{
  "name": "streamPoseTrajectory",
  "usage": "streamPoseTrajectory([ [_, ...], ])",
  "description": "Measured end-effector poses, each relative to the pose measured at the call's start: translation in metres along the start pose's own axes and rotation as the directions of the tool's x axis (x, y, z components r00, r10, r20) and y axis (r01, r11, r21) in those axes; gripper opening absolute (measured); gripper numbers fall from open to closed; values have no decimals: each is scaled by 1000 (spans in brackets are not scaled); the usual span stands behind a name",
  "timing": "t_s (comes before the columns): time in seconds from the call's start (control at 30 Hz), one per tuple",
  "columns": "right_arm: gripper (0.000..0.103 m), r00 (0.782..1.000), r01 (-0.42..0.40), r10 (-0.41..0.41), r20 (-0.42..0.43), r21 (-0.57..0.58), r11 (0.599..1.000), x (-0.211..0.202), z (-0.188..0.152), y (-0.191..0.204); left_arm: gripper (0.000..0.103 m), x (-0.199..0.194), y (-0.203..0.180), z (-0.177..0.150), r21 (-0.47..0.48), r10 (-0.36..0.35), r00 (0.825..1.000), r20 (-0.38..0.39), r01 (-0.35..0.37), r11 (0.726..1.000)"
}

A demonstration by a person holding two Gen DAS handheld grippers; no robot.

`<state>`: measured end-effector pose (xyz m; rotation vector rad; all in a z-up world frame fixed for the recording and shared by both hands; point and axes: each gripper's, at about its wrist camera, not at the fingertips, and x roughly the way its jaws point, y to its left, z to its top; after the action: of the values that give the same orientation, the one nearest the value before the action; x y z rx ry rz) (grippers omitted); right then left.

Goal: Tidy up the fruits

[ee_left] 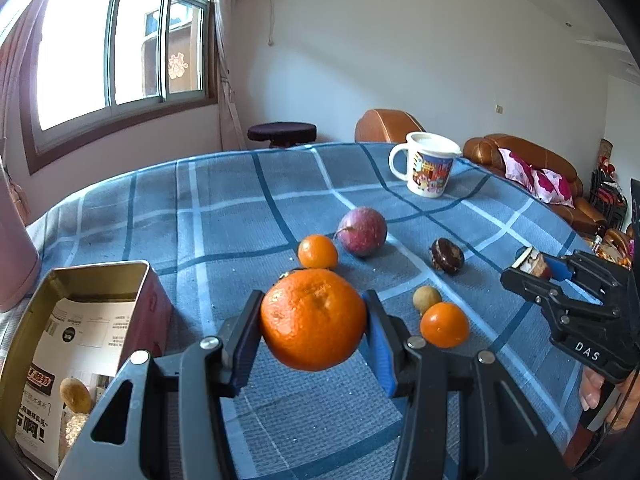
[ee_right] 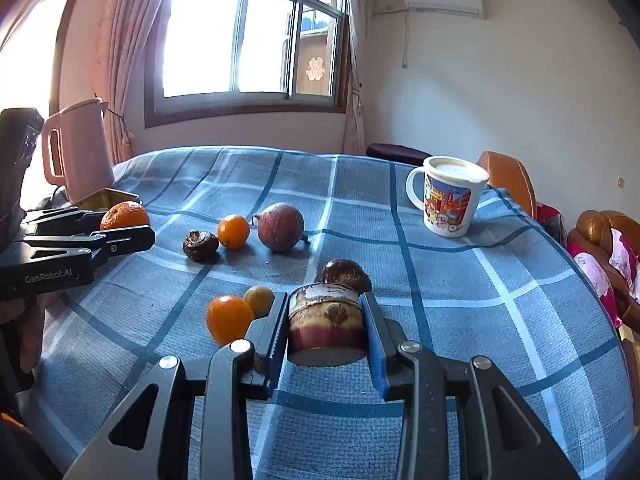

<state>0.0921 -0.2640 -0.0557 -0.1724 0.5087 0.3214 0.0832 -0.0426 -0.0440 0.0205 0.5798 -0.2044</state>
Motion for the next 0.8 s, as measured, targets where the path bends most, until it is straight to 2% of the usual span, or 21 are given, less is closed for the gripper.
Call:
streamPoseTrajectory([
  [0.8, 37, 991, -19, 17, 132, 8, 1000, -23, -3, 0, 50, -28, -5, -3, 18, 41, 991, 129, -44, 999],
])
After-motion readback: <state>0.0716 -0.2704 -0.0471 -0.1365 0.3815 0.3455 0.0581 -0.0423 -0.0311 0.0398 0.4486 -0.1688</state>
